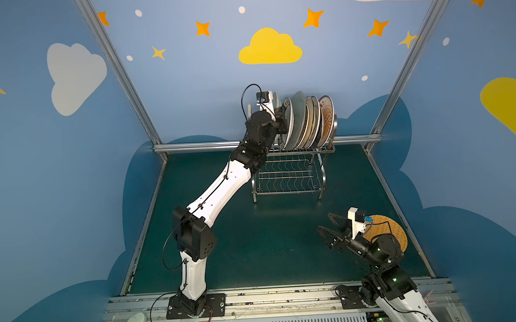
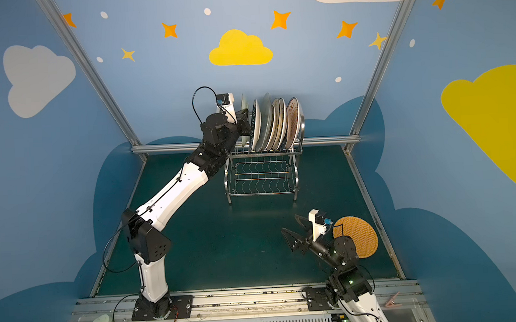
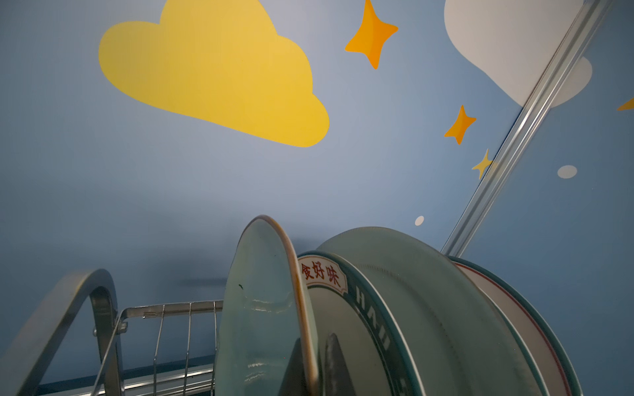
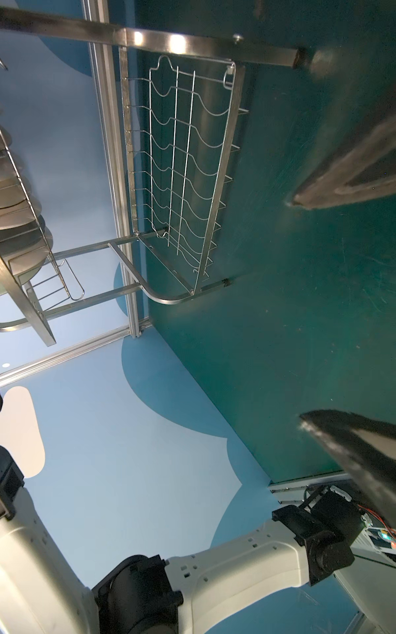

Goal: Load plates into a dish rack
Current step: Place the plate on the dish rack.

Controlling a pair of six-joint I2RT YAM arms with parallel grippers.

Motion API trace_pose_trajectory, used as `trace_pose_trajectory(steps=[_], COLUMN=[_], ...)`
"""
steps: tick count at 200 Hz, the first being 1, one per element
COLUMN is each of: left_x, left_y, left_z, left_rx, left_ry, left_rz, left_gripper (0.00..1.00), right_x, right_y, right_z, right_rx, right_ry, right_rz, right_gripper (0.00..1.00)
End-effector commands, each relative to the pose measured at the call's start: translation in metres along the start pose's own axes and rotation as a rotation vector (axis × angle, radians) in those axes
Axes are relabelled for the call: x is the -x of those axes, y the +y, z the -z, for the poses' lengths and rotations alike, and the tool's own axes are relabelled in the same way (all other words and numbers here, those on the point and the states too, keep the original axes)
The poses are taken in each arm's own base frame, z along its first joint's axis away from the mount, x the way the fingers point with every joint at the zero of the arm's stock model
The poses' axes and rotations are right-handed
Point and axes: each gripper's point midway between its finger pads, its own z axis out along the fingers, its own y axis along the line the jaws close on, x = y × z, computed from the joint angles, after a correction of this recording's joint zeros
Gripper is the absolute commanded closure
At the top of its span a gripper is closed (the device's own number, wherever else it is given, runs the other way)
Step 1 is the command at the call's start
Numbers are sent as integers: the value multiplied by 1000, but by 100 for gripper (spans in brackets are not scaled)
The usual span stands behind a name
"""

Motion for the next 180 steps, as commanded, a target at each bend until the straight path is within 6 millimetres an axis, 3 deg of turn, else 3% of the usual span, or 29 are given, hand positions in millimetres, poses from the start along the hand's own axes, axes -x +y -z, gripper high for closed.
trace_pose_trajectory(steps=[1, 63, 180], left_x=[51, 58, 27], left_y=[-8, -13, -9], left_z=[11, 22, 39], left_rx=[-37, -57, -47], left_ry=[-152, -148, -97], left_rz=[44, 72, 6], left_gripper=[96, 96, 96], right_x=[4, 2, 1], right_y=[3, 2, 2], right_z=[0, -2, -4], right_rx=[4, 0, -3], right_ry=[-4, 4, 18], right_rz=[16, 13, 17], right_gripper=[10, 11, 10])
